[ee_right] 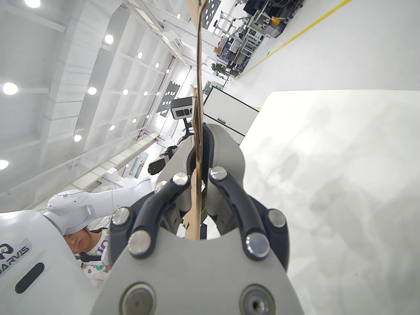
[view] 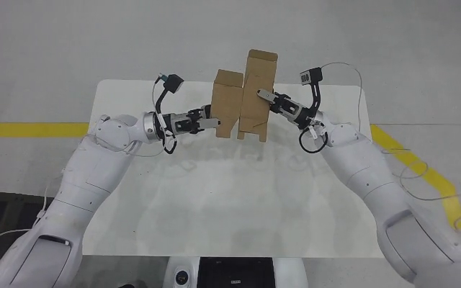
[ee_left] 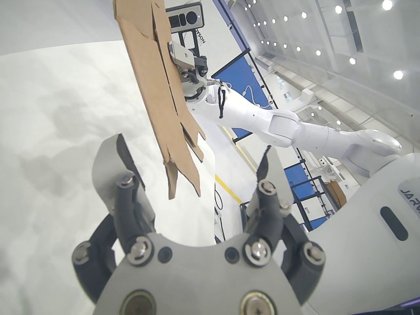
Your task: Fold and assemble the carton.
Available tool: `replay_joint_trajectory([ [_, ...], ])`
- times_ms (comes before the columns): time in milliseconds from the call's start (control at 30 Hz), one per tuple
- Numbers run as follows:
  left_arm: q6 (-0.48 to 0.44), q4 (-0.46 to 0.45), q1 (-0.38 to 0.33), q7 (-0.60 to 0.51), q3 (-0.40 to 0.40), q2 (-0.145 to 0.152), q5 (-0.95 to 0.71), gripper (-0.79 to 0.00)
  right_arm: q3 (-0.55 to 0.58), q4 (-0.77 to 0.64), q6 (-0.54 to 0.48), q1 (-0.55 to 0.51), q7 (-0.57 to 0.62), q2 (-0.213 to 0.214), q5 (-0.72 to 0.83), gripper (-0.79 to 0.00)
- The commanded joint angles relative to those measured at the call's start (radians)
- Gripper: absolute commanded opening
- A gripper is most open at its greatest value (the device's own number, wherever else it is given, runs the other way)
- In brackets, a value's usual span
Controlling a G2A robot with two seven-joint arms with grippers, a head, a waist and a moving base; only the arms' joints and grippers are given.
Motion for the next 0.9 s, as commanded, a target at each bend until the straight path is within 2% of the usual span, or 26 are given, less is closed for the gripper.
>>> replay_joint_trajectory([
  [0,0.001,0.004,-0.002,-0.006,0.001,-0.002,-0.013,-0.785,0.012,-0.006,0.003,-0.005,0.003,0.0,-0.007,-0.785],
  [433,0.015,0.029,-0.009,-0.044,-0.006,-0.008,-0.052,-0.785,0.065,-0.031,0.022,-0.024,0.042,-0.009,-0.035,-0.785],
  [467,0.017,0.031,-0.01,-0.049,-0.007,-0.009,-0.058,-0.785,0.068,-0.031,0.025,-0.024,0.047,-0.01,-0.037,-0.625],
  [500,0.017,0.034,-0.012,-0.054,-0.008,-0.009,-0.061,-0.785,0.072,-0.03,0.026,-0.025,0.05,-0.01,-0.037,-0.163],
  [533,0.019,0.038,-0.014,-0.059,-0.01,-0.009,-0.061,-0.785,0.077,-0.029,0.027,-0.025,0.052,-0.011,-0.039,0.0],
  [867,0.025,0.095,-0.069,-0.164,-0.027,-0.005,-0.034,-0.785,0.152,-0.006,0.011,-0.014,0.113,0.01,-0.1,0.0],
])
